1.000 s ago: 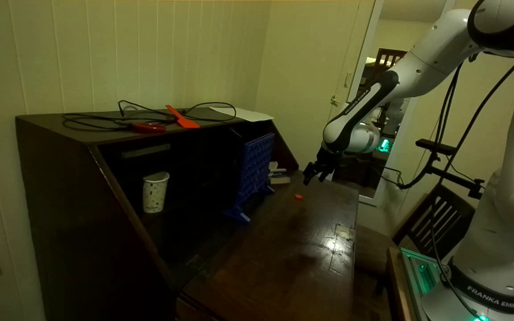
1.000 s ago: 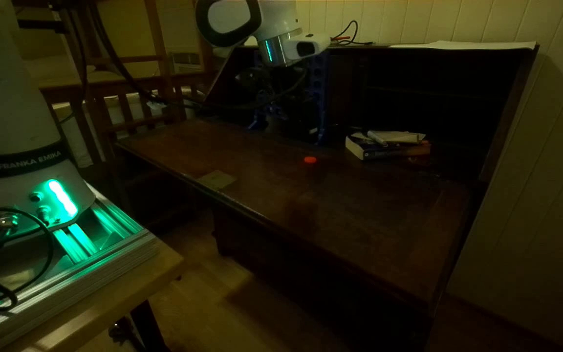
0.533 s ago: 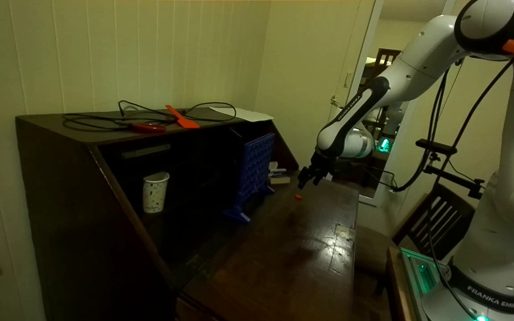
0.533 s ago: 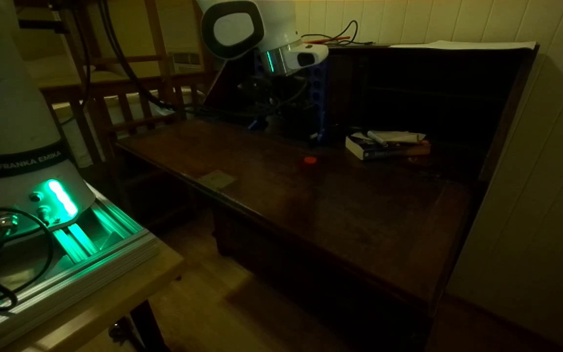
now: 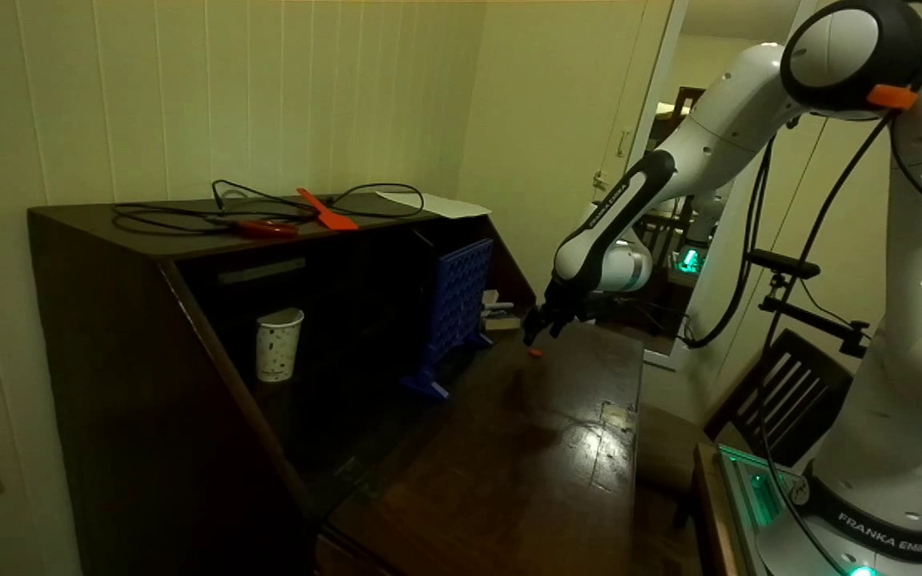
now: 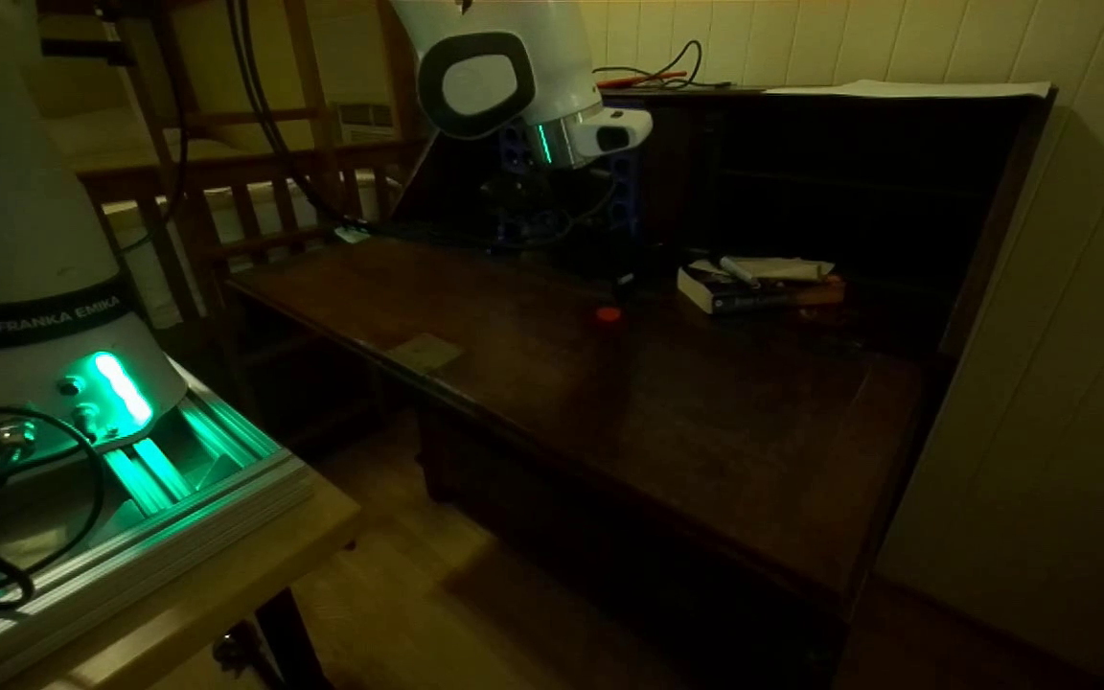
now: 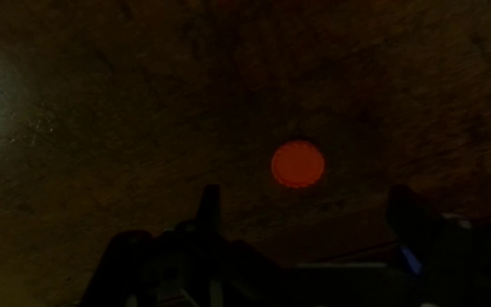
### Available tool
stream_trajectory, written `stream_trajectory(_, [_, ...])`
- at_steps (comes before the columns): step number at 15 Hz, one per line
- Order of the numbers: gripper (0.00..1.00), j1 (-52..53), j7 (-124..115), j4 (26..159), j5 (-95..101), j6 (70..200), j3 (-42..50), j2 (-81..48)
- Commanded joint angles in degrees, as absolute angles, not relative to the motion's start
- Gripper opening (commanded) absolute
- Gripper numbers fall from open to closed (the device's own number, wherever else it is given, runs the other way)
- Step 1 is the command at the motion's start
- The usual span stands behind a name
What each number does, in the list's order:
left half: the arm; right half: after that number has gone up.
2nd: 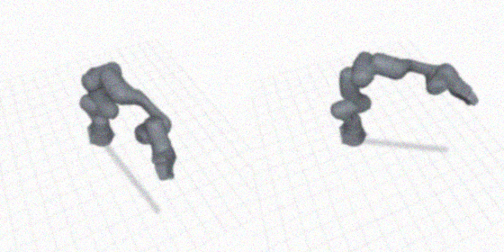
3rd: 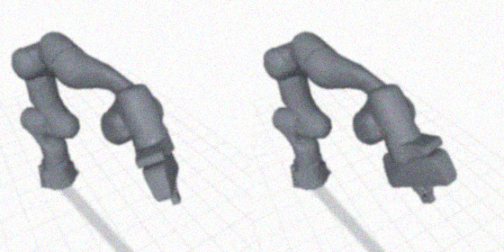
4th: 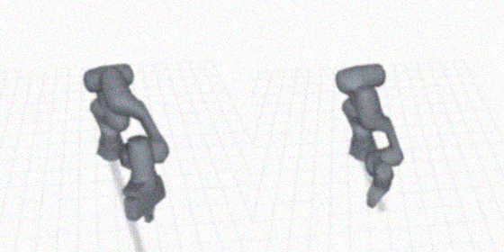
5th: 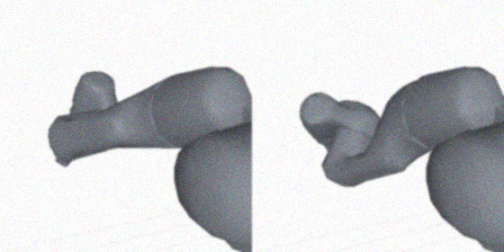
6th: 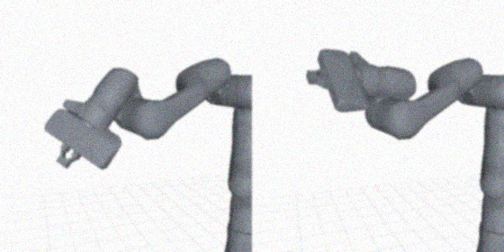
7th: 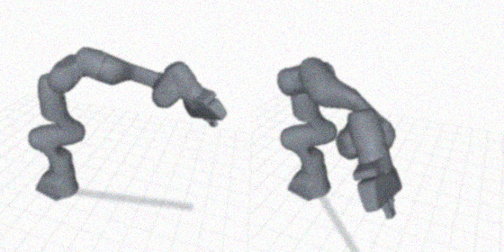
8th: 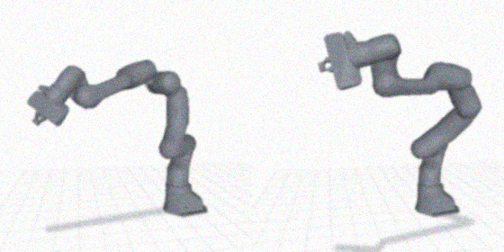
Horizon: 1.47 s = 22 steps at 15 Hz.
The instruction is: Put the orange chip in the blue gameboard.
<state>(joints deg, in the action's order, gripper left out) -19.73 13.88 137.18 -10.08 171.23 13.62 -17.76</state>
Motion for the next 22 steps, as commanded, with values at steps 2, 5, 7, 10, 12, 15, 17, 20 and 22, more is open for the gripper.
stream_trajectory(2, [1.00, -23.1, 15.7, 134.1, -11.7, 172.3, 10.8, -21.2])
stream_trajectory(5, [1.00, -25.0, 16.0, 133.1, -11.5, 172.0, 9.1, -22.4])
stream_trajectory(7, [0.92, -26.0, 16.2, 132.6, -11.3, 171.9, 8.3, -23.0])
stream_trajectory(10, [0.59, -27.4, 16.5, 132.2, -11.0, 171.8, 7.2, -23.4])
stream_trajectory(12, [0.58, -28.2, 16.7, 132.0, -10.9, 171.9, 6.6, -23.6])
stream_trajectory(15, [0.48, -29.1, 17.0, 131.9, -10.8, 171.9, 5.8, -23.7])
stream_trajectory(17, [0.30, -29.6, 17.1, 131.7, -10.7, 171.7, 5.3, -23.6])
stream_trajectory(20, [0.19, -30.0, 17.1, 131.6, -10.5, 171.5, 4.9, -23.7])
stream_trajectory(22, [0.28, -30.1, 16.3, 131.6, -9.6, 171.5, 4.9, -23.5])
